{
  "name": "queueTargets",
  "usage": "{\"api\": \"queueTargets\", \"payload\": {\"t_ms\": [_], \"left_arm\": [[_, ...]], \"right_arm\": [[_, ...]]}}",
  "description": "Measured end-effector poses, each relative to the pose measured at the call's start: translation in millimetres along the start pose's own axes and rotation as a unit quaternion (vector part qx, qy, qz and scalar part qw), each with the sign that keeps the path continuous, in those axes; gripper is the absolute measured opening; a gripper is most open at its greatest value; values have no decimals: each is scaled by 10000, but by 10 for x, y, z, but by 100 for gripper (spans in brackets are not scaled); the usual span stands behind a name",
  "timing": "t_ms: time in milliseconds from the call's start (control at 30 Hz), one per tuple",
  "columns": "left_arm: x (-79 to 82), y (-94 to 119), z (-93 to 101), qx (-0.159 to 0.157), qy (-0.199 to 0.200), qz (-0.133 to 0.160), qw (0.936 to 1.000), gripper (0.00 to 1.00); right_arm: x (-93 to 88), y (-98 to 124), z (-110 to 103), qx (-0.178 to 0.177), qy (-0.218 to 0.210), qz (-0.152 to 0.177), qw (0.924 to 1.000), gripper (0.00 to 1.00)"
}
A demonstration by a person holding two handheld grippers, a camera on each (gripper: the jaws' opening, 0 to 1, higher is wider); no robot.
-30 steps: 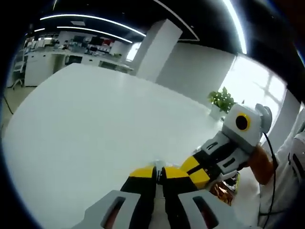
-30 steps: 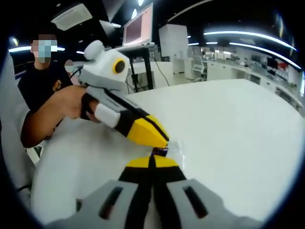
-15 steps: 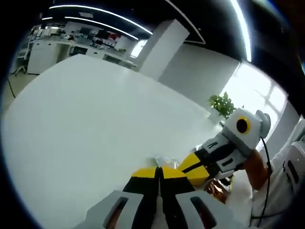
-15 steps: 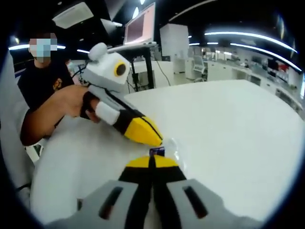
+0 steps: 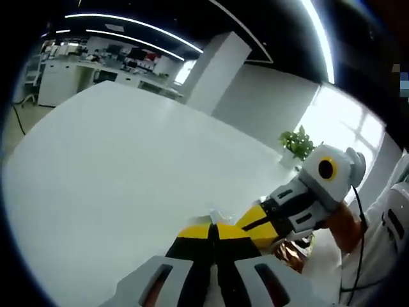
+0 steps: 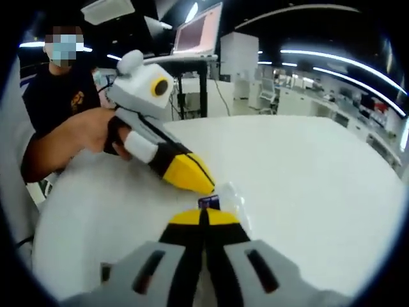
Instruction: Arrange the skincare products in the storage area until every visible bottle or jar stands upright without overlapping.
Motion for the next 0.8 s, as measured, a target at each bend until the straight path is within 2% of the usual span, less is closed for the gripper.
{"api": "queueTargets", "payload": {"t_ms": [167, 267, 567, 800], "left_arm": [[5, 12, 17, -36, 38, 144, 9999, 0], [16, 20, 20, -57, 47, 204, 9998, 0], [57, 75, 44, -65, -48, 409, 9991, 0], [60, 113, 58, -132, -63, 542, 9984, 0]], "right_arm": [[0, 46, 18, -65, -20, 31, 10000, 0], [49, 100, 57, -165, -131, 265, 9994, 2], [1, 236, 214, -583, -371, 356, 9970, 15], [-53, 301, 284, -757, -575, 353, 9948, 23]]}}
Point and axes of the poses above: the point that each gripper's makers call its tool centre point, and the gripper's own axes: y roughly backward along the fingers, z roughly to its right, x roughly out of its top, the point moved 5 cm from there along y, roughly backward along the fingers, and after that the axes turned 1 degree about -x, right-handed, at the moved point
